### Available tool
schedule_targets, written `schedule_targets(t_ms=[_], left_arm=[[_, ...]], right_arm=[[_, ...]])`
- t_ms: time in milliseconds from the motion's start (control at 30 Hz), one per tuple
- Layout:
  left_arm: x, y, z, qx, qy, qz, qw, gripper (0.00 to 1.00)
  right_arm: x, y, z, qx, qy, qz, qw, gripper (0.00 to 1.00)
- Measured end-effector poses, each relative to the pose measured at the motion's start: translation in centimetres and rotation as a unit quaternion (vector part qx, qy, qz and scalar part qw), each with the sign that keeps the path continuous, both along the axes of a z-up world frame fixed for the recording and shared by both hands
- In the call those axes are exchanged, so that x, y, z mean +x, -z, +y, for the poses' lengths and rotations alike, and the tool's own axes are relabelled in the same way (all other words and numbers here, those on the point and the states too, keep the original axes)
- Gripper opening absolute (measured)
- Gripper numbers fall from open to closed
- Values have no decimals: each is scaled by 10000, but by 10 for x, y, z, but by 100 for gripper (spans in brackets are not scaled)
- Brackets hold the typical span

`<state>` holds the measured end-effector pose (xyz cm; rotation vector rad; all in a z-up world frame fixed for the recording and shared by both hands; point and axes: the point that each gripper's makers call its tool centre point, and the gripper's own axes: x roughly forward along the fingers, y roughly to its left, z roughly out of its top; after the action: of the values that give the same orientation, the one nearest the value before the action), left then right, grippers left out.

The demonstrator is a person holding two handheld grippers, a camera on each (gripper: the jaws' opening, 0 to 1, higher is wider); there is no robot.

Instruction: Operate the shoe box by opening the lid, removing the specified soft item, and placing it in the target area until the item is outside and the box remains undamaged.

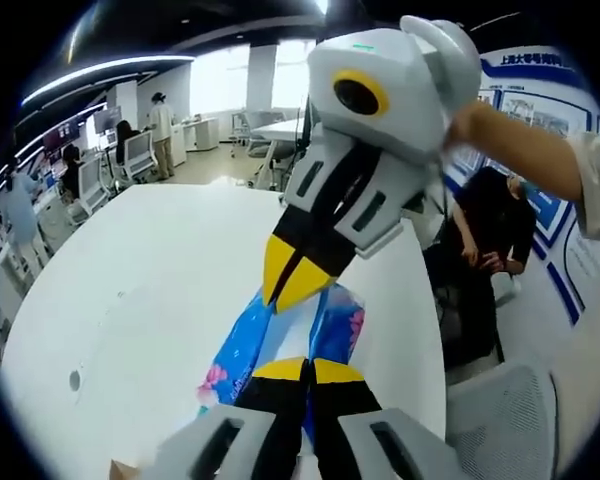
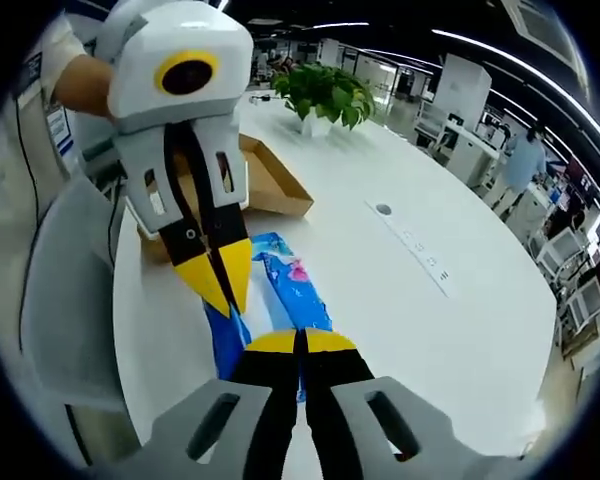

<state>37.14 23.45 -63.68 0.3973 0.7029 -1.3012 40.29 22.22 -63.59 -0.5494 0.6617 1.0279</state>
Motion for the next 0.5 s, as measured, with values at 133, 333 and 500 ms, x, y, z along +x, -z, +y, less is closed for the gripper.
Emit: schedule_targets(t_ms=[133,333,500], left_arm=[[7,5,-10,-22,3,139,9999,0],[12,12,-26,22,107,217,9997,0],[16,18,-39,49,198,278,9994,0]], right_arm=[[7,6,-9,-38,26,34,10000,0],[15,12,-18,-41,54,74,9999,0],[18,18,-25,-123,59,94,9999,0]])
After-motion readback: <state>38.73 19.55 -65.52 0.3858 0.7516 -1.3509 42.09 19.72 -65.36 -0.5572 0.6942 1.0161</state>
